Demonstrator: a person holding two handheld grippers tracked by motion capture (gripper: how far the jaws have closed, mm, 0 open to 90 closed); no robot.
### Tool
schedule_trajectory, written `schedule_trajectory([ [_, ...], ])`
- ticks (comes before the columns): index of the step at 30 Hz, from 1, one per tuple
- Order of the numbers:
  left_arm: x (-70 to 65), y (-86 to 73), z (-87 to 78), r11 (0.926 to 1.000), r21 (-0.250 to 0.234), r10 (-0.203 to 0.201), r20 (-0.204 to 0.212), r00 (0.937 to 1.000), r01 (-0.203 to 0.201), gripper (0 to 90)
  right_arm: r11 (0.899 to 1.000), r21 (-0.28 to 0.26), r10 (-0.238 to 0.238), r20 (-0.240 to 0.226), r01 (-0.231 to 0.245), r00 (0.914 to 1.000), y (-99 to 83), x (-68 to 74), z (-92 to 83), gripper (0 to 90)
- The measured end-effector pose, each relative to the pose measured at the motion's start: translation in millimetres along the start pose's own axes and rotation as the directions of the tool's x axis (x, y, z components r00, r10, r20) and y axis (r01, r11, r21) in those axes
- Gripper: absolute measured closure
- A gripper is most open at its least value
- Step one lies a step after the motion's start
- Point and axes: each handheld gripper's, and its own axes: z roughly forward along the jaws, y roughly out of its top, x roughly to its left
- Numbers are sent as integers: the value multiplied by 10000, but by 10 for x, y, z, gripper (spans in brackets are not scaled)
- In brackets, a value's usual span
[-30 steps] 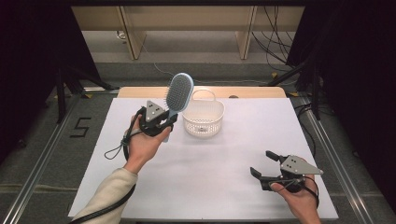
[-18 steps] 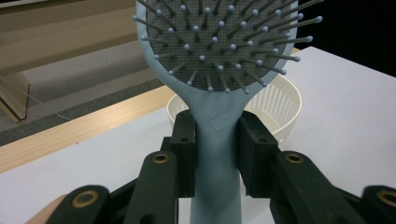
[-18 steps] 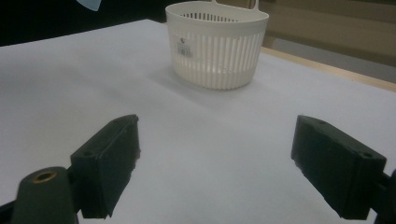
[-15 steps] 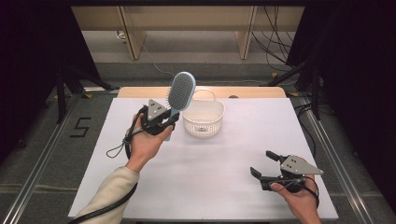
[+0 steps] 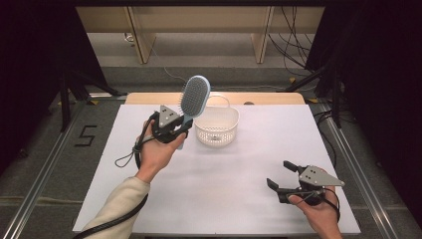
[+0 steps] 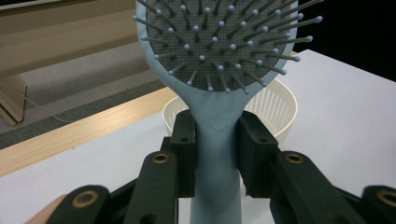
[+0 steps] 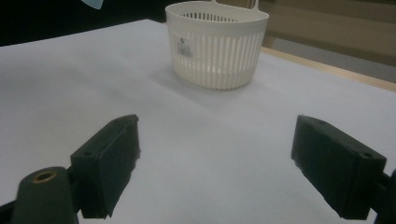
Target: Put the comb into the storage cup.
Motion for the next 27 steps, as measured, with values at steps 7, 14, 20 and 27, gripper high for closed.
schedule_trajectory([
  [7,-7,12,14,10000,-11,-12,29,10000,12,701,10000,42,18,3,-18,10000,0,0,1,161],
  [14,-26,48,32,10000,-83,8,87,10000,-8,701,10000,39,46,-19,-45,10000,-2,-5,-1,161],
  [20,-46,49,50,10000,-66,48,117,9999,-47,701,10000,5,37,-21,-37,10000,-3,-7,2,161],
  [27,-61,58,67,9999,-83,64,143,9999,-63,701,10000,13,46,-21,-45,10000,-3,-5,1,161],
])
